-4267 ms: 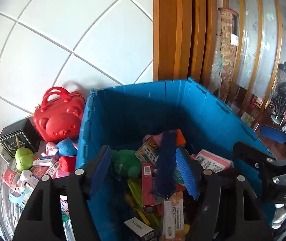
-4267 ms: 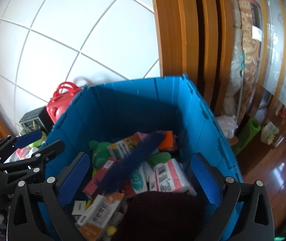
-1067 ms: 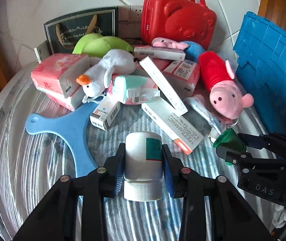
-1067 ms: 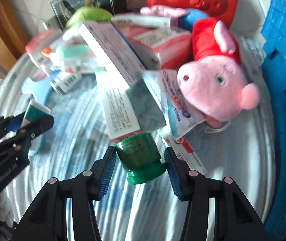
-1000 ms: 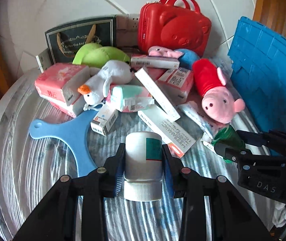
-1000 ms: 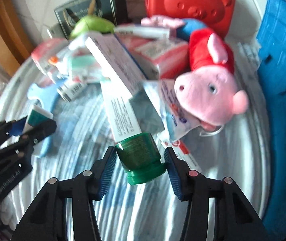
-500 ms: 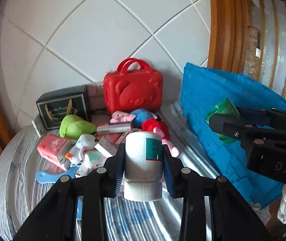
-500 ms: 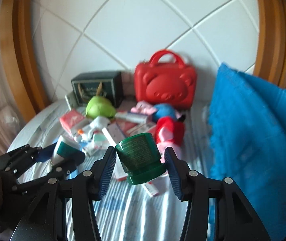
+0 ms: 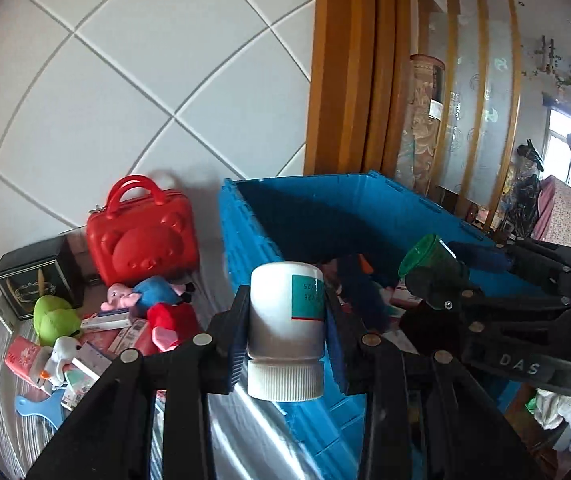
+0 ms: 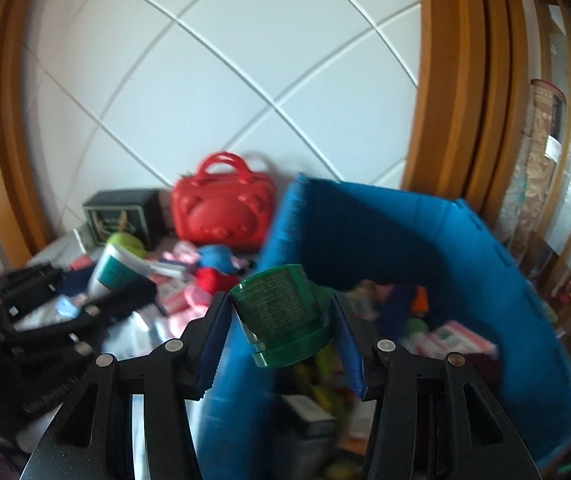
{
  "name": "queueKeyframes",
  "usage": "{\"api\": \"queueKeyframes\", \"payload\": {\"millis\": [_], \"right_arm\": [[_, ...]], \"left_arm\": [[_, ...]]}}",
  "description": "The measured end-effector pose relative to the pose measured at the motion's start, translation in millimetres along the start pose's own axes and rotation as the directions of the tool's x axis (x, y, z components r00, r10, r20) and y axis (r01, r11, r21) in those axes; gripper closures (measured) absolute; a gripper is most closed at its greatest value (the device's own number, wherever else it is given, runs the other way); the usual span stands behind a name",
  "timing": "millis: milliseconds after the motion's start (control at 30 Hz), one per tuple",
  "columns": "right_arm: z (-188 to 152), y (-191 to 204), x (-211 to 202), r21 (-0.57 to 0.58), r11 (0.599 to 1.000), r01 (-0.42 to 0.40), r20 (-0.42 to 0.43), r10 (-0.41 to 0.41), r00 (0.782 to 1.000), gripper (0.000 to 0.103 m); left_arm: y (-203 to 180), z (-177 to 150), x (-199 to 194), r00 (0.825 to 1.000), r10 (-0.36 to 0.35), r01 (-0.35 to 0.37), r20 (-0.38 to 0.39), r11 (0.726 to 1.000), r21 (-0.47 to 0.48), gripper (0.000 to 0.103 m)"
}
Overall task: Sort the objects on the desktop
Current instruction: 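Carry the pill bottle and green cap over the blue crate with both tools, then open both tools to drop the bottle and green cap into the crate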
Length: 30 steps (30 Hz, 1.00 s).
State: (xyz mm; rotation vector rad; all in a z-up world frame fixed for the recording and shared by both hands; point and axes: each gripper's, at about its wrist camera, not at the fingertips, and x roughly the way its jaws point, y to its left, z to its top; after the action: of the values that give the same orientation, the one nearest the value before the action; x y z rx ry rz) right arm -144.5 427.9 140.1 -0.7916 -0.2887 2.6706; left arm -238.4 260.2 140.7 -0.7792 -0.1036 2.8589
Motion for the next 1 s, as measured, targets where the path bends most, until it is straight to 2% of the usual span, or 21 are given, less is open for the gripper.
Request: {"api": "queueKeyframes", "payload": {"millis": [133, 200, 300, 467, 533, 567, 600, 667, 700, 767, 833, 900, 1000], "right_arm": [[-6.9, -59.7, 19.2, -0.022, 0.999, 0.029, -0.106, -0.031, 0.994, 0.061], [-11.0, -83.4, 32.9, -0.037, 0.999, 0.035, -0.151, -0.040, 0.988, 0.075], [-18.0, -118.7, 48.5, -0.051, 0.998, 0.030, -0.209, -0.040, 0.977, 0.076], [-31.4, -167.1, 49.8, -0.031, 0.999, 0.007, -0.229, -0.014, 0.973, 0.075], [-40.8, -181.6, 51.2, -0.017, 1.000, -0.005, -0.243, 0.001, 0.970, 0.066], [-46.5, -187.9, 52.6, -0.011, 1.000, -0.009, -0.250, 0.006, 0.968, 0.058], [-51.6, -193.5, 54.2, -0.006, 1.000, -0.012, -0.260, 0.010, 0.965, 0.054], [-59.6, -200.6, 55.1, 0.002, 1.000, -0.027, -0.277, 0.027, 0.960, 0.052], [-63.0, -203.3, 55.2, 0.002, 0.999, -0.035, -0.283, 0.034, 0.959, 0.046], [-67.5, -210.2, 54.2, 0.000, 0.999, -0.040, -0.290, 0.038, 0.956, 0.034], [-70.5, -212.5, 51.6, -0.012, 0.999, -0.045, -0.289, 0.040, 0.956, 0.026], [-72.9, -212.3, 50.6, -0.029, 0.999, -0.034, -0.299, 0.024, 0.954, 0.010], [-79.0, -210.9, 52.5, -0.043, 0.998, -0.052, -0.331, 0.035, 0.943, 0.005]], "left_arm": [[-57.0, 22.9, 39.8, 0.998, -0.009, 0.011, -0.067, 0.999, 0.039, 0.070], [-78.3, 27.7, 66.7, 0.992, -0.008, 0.015, -0.129, 0.999, 0.051, 0.070], [-105.1, 24.3, 102.2, 0.975, -0.006, 0.021, -0.222, 0.998, 0.066, 0.070], [-140.9, 15.0, 137.2, 0.940, -0.034, 0.063, -0.340, 0.995, 0.075, 0.070], [-150.5, 13.4, 146.3, 0.925, -0.027, 0.063, -0.379, 0.995, 0.081, 0.069], [-154.6, 13.3, 148.1, 0.920, -0.026, 0.062, -0.390, 0.995, 0.081, 0.068], [-159.1, 12.8, 149.7, 0.917, -0.021, 0.060, -0.399, 0.995, 0.086, 0.068], [-164.1, 11.2, 151.3, 0.911, 0.007, 0.040, -0.411, 0.994, 0.105, 0.059], [-164.4, 10.0, 150.1, 0.911, 0.013, 0.034, -0.413, 0.994, 0.108, 0.054], [-163.6, 7.2, 148.3, 0.908, 0.028, 0.020, -0.418, 0.994, 0.111, 0.052], [-162.6, 3.2, 147.3, 0.896, 0.035, 0.010, -0.442, 0.995, 0.099, 0.052], [-161.3, -1.0, 145.9, 0.882, 0.034, 0.010, -0.471, 0.996, 0.091, 0.052], [-165.2, -8.8, 138.9, 0.871, 0.049, 0.009, -0.489, 0.993, 0.116, 0.052]]}}
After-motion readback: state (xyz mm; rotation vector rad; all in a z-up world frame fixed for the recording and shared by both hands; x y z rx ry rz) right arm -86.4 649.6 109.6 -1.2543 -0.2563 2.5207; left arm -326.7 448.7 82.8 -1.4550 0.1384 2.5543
